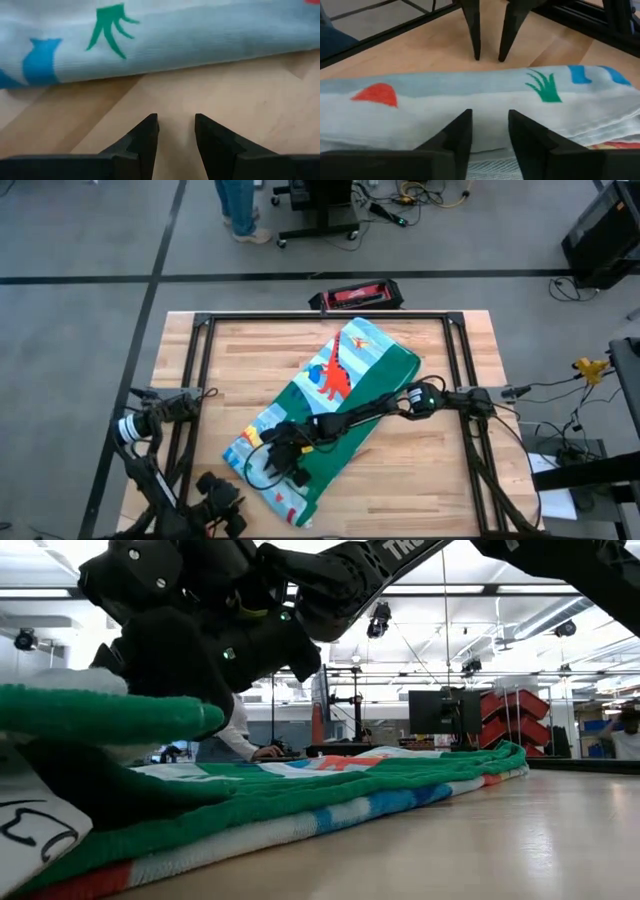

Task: Roll towel
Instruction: Roll the multi-color dinosaur print towel

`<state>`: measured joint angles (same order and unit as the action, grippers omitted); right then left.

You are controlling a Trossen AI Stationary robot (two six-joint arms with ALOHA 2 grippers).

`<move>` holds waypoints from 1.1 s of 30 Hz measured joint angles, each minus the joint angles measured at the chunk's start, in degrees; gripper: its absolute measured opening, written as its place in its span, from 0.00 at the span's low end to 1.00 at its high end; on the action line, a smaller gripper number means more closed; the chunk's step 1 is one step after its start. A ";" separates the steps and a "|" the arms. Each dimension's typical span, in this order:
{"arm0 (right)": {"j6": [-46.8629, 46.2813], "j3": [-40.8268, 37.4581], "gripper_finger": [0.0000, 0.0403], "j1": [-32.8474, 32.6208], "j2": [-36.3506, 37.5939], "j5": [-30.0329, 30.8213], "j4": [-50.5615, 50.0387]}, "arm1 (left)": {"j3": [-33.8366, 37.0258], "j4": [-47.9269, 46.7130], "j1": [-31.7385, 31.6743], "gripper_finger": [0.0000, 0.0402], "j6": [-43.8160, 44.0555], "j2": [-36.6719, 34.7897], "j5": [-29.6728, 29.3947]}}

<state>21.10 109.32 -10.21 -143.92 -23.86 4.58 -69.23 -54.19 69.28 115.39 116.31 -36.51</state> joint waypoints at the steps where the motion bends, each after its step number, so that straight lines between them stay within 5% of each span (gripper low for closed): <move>1: -0.02 0.00 0.34 0.07 0.00 -0.07 -0.03 | 0.08 -0.04 0.02 0.29 0.00 0.31 -1.31; 18: -0.94 -0.24 0.39 0.63 -0.33 -0.12 -2.55 | 2.89 -4.71 -2.24 0.29 -0.29 0.19 -12.03; 33: -1.57 -0.26 0.42 0.61 -0.42 -0.08 -2.58 | 2.62 -8.05 -3.34 0.29 -5.38 -4.28 -10.01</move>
<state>19.53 109.06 -9.61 -144.33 -23.94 2.00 -66.61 -62.24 65.94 110.02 112.03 -46.52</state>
